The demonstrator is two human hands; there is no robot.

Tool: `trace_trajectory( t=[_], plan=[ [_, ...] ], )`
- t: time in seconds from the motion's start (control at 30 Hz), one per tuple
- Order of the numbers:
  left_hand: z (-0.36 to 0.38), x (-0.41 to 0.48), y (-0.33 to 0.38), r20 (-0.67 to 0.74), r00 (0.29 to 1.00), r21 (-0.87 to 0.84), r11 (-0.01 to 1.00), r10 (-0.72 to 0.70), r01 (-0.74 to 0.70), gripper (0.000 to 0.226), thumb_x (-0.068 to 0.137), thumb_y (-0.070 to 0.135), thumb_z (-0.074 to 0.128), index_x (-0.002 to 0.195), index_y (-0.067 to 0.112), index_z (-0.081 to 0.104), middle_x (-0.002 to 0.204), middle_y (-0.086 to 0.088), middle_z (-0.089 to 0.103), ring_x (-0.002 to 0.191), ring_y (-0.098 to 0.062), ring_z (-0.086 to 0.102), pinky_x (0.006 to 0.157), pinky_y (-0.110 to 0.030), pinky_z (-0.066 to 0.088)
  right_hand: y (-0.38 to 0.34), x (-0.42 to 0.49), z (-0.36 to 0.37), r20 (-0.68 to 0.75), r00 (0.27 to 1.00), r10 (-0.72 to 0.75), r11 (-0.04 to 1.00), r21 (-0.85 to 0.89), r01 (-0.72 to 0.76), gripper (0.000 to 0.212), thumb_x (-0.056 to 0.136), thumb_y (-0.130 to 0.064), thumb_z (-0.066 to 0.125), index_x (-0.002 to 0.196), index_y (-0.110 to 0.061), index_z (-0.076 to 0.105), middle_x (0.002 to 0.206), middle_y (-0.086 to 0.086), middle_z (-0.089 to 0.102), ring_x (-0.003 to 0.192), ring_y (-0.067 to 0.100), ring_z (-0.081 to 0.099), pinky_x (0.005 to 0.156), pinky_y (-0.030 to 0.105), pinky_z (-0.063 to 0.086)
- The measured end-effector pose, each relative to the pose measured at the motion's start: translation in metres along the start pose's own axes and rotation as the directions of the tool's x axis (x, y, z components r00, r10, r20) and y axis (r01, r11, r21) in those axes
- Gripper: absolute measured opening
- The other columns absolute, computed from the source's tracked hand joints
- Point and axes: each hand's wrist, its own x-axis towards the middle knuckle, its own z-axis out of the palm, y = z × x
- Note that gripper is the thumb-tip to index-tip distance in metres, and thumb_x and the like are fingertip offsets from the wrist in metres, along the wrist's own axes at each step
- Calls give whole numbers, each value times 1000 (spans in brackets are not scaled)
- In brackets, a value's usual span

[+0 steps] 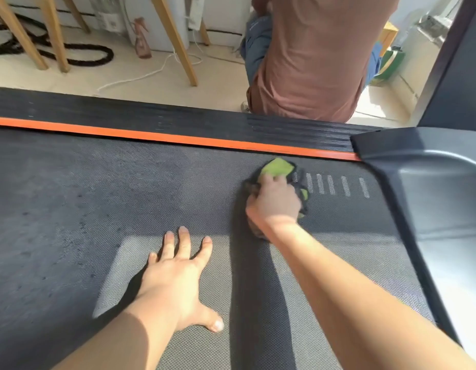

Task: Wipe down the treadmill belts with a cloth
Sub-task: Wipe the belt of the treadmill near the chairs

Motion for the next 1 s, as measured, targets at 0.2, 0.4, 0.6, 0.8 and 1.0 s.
trace_trajectory(
  t=[0.2, 0.4, 0.6, 0.8, 1.0],
  plan=[
    [-2, 0, 0, 19, 1000, 13, 1000, 2, -3, 157, 49, 89, 74, 155, 39, -30, 163, -10, -38, 153, -36, -28, 128, -55, 6, 21, 1, -10, 107, 868, -485, 875, 82, 478, 40, 87, -56, 52, 119, -34, 58, 108, -6, 57, 107, 25, 63, 79, 38, 52],
    [1, 0, -1, 5, 1000, 12, 1000, 0, 0, 158, 49, 88, 76, 156, 38, -29, 163, -11, -37, 153, -36, -28, 127, -56, 6, 74, 52, -24, -27, 998, -53, 998, -36, 52, 41, 90, -46, 57, 124, -24, 60, 116, 9, 59, 108, 39, 63, 81, 44, 51],
    [-2, 0, 0, 22, 1000, 14, 1000, -3, 3, 157, 49, 88, 75, 156, 37, -29, 163, -12, -37, 153, -37, -27, 127, -57, 6, 23, -4, -14, 221, 873, -435, 899, 47, 436, 34, 85, -53, 57, 111, -31, 61, 113, -4, 64, 107, 27, 64, 82, 36, 51],
    [-2, 0, 0, 30, 1000, 10, 1000, 1, -1, 157, 50, 88, 76, 155, 38, -30, 163, -12, -38, 153, -37, -28, 127, -57, 5, 48, 52, -19, 55, 988, -144, 981, -121, 150, 42, 94, -41, 57, 132, -27, 47, 126, 8, 56, 116, 38, 57, 77, 42, 42],
    [-1, 1, 0, 35, 999, 19, 1000, -3, 2, 158, 50, 88, 75, 154, 38, -31, 162, -12, -39, 152, -37, -29, 127, -57, 5, 32, 40, -17, 108, 987, -123, 990, -56, 129, 42, 91, -39, 56, 131, -24, 55, 122, 12, 55, 113, 40, 59, 85, 43, 48]
  ],
)
